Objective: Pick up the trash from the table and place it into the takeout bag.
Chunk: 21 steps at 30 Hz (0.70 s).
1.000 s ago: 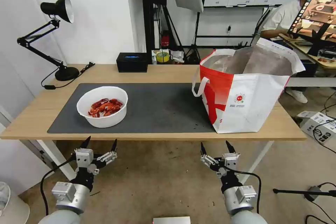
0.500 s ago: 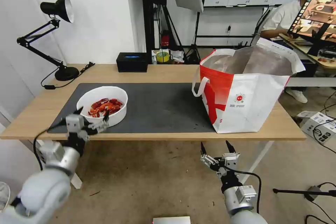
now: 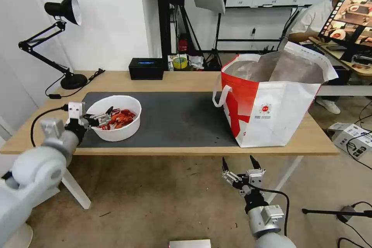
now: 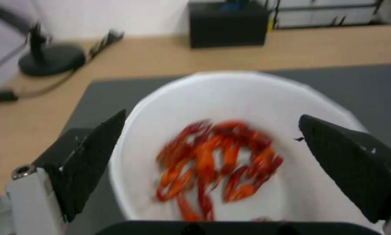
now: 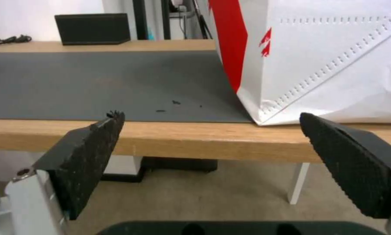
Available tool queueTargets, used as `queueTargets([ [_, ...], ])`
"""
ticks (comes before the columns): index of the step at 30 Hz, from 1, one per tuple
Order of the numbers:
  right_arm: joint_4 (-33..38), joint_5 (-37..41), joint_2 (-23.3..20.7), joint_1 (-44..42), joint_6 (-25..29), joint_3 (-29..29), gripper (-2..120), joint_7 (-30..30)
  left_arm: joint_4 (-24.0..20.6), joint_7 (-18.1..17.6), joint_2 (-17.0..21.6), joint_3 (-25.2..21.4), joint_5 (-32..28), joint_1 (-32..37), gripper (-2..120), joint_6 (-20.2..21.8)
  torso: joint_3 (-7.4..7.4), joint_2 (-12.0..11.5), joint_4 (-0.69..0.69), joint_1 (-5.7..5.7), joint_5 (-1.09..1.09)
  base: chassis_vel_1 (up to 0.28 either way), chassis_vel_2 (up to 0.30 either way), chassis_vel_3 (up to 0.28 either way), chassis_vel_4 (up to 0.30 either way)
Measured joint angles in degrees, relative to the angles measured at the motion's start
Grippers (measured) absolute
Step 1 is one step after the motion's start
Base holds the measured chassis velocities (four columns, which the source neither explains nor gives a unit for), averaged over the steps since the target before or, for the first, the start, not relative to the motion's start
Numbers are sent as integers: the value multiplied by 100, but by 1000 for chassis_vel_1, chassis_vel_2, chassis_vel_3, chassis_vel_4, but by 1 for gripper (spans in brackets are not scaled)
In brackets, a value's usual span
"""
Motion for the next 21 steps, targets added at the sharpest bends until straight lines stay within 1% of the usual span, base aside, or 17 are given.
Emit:
queueTargets([
  [1,1,0,0,0,0,0,100,0,56,-57,8,28,-130,-102,100,124,0,0,-1,0,0,0,0,0,0],
  [2,1,0,0,0,0,0,100,0,56,-57,8,28,-130,-102,100,124,0,0,-1,0,0,0,0,0,0],
  [5,2,0,-1,0,-1,0,100,0,213,-213,36,56,-362,-279,100,493,0,0,-2,0,0,0,0,0,0],
  [6,2,0,-1,0,-1,0,100,0,213,-213,36,56,-362,-279,100,493,0,0,-2,0,0,0,0,0,0],
  [9,2,1,-1,0,-2,0,100,-1,452,-397,50,204,-684,-587,100,940,0,0,-1,0,0,0,0,0,0],
  [10,2,1,-1,0,-2,0,100,-1,452,-397,50,204,-684,-587,100,940,0,0,-1,0,0,0,0,0,0],
  [12,2,1,0,0,-3,0,100,-1,617,-563,18,294,-1041,-824,100,1244,0,0,-2,0,1,0,0,0,0],
  [14,2,1,0,0,-3,0,100,0,732,-623,-6,334,-1349,-974,100,1422,0,0,-2,0,1,0,0,0,0],
  [15,2,1,0,0,-3,0,100,0,732,-623,-6,334,-1349,-974,100,1422,0,0,-2,0,1,0,0,0,0],
  [18,3,1,0,0,-3,0,100,-1,995,-884,-98,456,-1789,-1258,100,1648,-1,0,-2,0,0,0,0,0,0],
  [19,3,1,0,0,-3,0,100,-1,995,-884,-98,456,-1789,-1258,100,1648,-1,0,-2,0,0,0,0,0,0],
  [21,3,1,0,0,-3,0,100,-1,1095,-1040,-153,483,-2118,-1377,100,1772,-1,0,-2,0,1,0,0,0,0],
])
